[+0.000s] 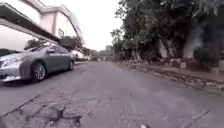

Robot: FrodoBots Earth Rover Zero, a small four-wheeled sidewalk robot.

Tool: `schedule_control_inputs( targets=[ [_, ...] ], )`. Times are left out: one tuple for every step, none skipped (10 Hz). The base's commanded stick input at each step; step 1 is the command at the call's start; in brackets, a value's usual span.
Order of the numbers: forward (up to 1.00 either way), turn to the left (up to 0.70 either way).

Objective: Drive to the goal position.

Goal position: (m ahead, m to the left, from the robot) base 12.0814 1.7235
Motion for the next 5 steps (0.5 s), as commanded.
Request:
schedule_control_inputs(
  targets=[
    [1.0,0.01],
    [1.0,0.01],
    [1.0,0.01],
    [1.0,0.01],
    [1.0,0.01]
  ],
)
